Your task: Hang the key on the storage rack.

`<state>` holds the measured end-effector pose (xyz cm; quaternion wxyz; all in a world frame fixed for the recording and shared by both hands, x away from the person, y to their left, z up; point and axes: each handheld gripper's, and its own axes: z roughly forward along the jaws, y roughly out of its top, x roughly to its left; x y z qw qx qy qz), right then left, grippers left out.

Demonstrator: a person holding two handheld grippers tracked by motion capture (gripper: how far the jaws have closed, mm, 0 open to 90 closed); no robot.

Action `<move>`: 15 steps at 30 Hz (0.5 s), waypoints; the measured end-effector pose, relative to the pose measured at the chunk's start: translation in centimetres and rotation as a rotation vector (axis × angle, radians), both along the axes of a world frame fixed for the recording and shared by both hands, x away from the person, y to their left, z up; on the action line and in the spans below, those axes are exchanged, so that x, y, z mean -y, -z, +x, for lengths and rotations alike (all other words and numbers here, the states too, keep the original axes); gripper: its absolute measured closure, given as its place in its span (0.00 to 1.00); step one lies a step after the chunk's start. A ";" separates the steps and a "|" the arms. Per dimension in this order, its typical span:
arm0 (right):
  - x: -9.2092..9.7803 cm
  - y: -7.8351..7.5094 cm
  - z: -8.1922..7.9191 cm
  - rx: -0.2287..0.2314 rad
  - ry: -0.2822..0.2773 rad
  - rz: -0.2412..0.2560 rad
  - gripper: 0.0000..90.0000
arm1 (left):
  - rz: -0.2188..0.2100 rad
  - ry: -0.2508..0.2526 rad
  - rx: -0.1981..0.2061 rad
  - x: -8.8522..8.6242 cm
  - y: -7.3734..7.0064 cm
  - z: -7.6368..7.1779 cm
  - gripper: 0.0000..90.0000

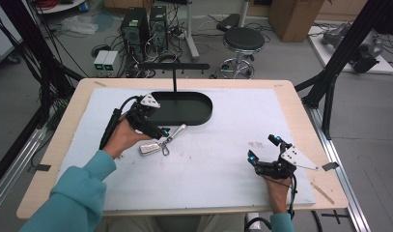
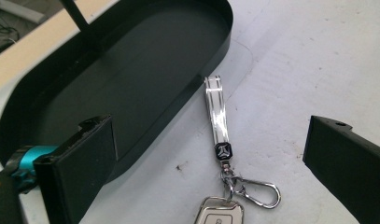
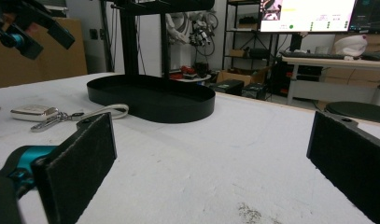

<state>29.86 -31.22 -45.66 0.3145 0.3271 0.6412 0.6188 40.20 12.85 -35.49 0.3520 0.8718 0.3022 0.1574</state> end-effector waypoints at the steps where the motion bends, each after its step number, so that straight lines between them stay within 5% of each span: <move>1: 0.0 0.0 0.0 -0.003 -0.001 0.002 0.01 | 0.010 0.001 -0.008 0.2 0.2 0.1 0.04; 5: 0.0 0.0 0.0 0.002 0.001 0.001 0.01 | 0.078 0.021 -0.055 1.3 0.7 0.7 0.04; 15: 0.1 0.0 0.1 0.004 0.001 0.006 0.01 | 0.158 0.021 -0.125 3.5 1.8 1.7 0.12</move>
